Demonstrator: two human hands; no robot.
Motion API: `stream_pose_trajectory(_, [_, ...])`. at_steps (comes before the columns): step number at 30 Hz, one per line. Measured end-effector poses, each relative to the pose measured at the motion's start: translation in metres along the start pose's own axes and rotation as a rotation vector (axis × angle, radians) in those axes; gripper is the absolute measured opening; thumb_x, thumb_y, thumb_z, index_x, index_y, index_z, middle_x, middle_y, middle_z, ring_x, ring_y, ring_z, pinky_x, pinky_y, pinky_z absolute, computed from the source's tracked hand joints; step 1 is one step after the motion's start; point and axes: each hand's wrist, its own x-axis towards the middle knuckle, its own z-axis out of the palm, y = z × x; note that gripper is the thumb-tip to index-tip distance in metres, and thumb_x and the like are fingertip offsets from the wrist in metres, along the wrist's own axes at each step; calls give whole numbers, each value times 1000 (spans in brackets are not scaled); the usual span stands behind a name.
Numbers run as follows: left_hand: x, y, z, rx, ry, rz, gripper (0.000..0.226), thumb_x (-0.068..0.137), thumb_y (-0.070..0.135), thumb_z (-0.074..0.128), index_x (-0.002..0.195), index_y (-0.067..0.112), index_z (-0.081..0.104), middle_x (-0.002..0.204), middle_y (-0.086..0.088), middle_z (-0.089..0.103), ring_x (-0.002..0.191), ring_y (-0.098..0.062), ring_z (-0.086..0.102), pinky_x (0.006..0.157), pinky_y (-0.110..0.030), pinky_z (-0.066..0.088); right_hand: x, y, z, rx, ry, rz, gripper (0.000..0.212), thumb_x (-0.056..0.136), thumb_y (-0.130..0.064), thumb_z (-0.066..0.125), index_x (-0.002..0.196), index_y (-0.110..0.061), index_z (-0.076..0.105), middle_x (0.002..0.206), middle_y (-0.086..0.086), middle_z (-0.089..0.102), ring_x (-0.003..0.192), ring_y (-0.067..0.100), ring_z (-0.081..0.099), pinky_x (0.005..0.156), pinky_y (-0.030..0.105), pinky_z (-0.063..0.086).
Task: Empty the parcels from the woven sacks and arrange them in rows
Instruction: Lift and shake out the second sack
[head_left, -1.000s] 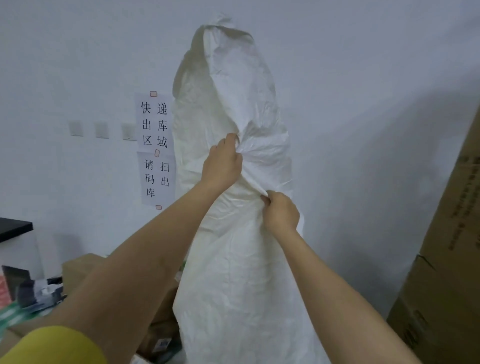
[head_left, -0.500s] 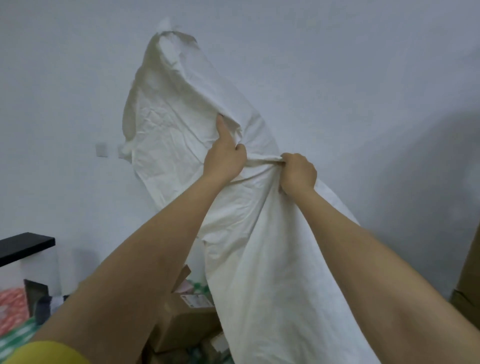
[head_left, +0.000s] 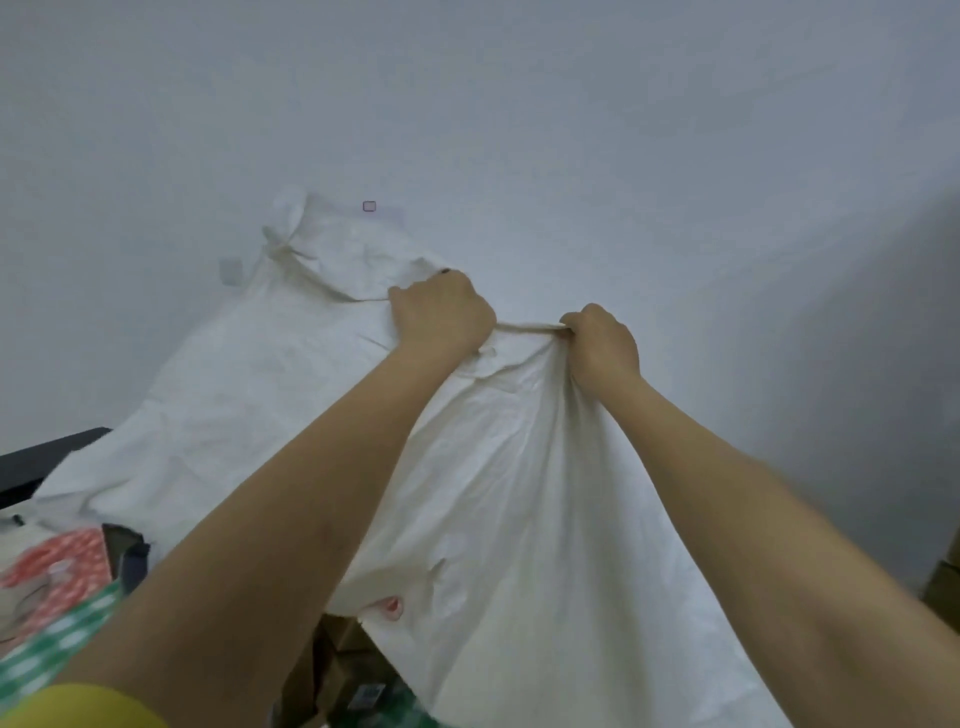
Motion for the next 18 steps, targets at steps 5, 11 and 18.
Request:
stream_pose_trajectory(5, [-17, -8, 23, -28, -45, -34, 27, 90, 17, 40, 111, 11, 57, 114, -9, 63, 110, -29, 56, 96, -36, 28, -23, 4, 23, 53, -66, 60, 33, 79, 9, 37, 57, -14, 27, 67, -1, 26, 60, 19, 30, 48, 29, 16])
stream_pose_trajectory(11, [-34, -25, 48, -20, -30, -21, 28, 94, 23, 36, 112, 9, 53, 102, -9, 66, 98, -29, 60, 91, -36, 30, -42, 7, 45, 227, -49, 165, 28, 94, -6, 47, 69, -5, 59, 71, 9, 53, 65, 23, 47, 51, 29, 29])
stream_pose_trajectory(18, [-53, -38, 78, -25, 204, -20, 56, 87, 33, 56, 127, -4, 45, 117, -19, 52, 107, -34, 50, 77, -44, 45, -64, 5, 55, 499, -29, 263, 24, 96, -14, 52, 82, -4, 68, 78, 3, 63, 73, 17, 53, 60, 28, 39])
